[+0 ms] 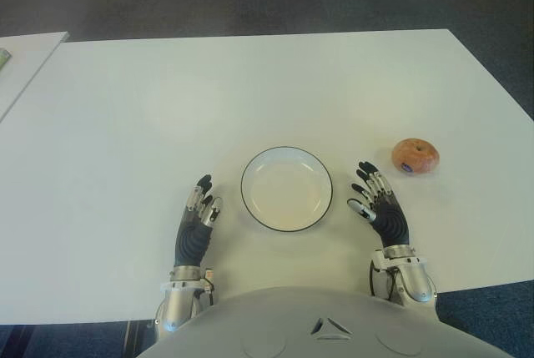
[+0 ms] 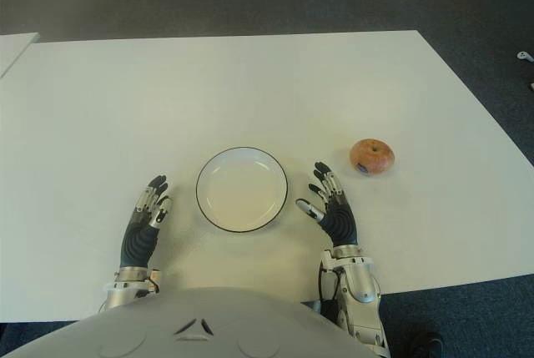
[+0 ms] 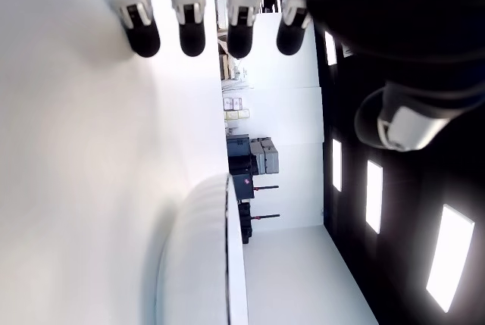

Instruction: Put the apples into the plate.

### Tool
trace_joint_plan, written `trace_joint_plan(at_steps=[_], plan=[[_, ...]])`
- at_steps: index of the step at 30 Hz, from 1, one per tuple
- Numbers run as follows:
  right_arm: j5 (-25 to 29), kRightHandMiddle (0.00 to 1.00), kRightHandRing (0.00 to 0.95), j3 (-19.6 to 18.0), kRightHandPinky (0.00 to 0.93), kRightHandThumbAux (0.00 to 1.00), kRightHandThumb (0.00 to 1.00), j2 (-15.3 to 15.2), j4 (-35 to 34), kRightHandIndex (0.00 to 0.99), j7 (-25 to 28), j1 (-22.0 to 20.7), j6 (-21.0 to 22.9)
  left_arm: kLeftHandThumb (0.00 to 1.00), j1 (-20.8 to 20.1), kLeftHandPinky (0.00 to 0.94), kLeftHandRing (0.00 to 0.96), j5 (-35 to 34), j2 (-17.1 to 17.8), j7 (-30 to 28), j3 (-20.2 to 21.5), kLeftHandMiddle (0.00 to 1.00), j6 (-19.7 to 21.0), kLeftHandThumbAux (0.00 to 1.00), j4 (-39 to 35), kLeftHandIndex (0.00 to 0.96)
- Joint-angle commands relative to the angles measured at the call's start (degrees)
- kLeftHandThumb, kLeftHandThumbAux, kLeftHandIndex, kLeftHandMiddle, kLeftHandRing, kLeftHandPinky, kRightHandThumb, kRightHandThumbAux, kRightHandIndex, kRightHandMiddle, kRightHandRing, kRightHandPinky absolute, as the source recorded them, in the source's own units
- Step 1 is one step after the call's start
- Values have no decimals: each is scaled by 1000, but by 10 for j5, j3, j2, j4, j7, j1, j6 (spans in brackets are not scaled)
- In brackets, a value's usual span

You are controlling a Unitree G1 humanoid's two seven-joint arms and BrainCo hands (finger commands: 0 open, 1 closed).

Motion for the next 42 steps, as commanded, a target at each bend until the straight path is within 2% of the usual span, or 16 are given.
trace_joint_plan(at_steps=[1, 27, 30, 34, 36, 37, 38, 41, 42], plan=[[-6, 0, 0, 7, 0, 656, 201, 2, 33, 0, -3, 29, 40, 33, 2, 21, 0, 7, 1, 2, -4, 0, 0, 382, 9, 0], [-11, 0, 0, 11, 0, 658, 198, 0, 24, 0, -8, 29, 38, 36, 7, 13, 0, 0, 0, -2, -7, 0, 5, 388, 2, 0], [-68, 0, 0, 24, 0, 638, 206, 2, -47, 0, -37, 24, 21, 36, 5, 12, 0, -1, 1, -3, -6, 0, 7, 390, 2, 0], [-199, 0, 0, 16, 0, 567, 240, -16, -137, 0, -87, 16, -34, 36, 1, 15, 0, 0, 1, -2, -5, 0, 8, 391, 6, 0], [-272, 0, 0, -5, 0, 547, 246, -43, -141, 0, -120, -1, -73, 36, -2, 16, 0, 1, 0, -1, -5, 0, 9, 392, 9, 0], [-290, 0, 0, -10, 0, 537, 248, -50, -141, 0, -129, -5, -82, 37, -3, 17, 0, 1, 0, -1, -5, 0, 9, 392, 10, 0], [-330, 0, 0, -23, 0, 530, 250, -70, -129, 0, -153, -21, -98, 37, -5, 18, 0, 1, 0, -1, -4, 0, 10, 392, 12, 0], [-436, 7, 0, -55, 0, 500, 244, -134, -96, 2, -225, -79, -118, 37, -10, 24, 0, -5, 0, -5, -3, 0, 17, 390, 15, 0], [-454, 9, 0, -60, 0, 493, 242, -146, -89, 3, -240, -93, -118, 37, -11, 24, 0, -8, 1, -7, -3, 0, 18, 389, 15, 0]])
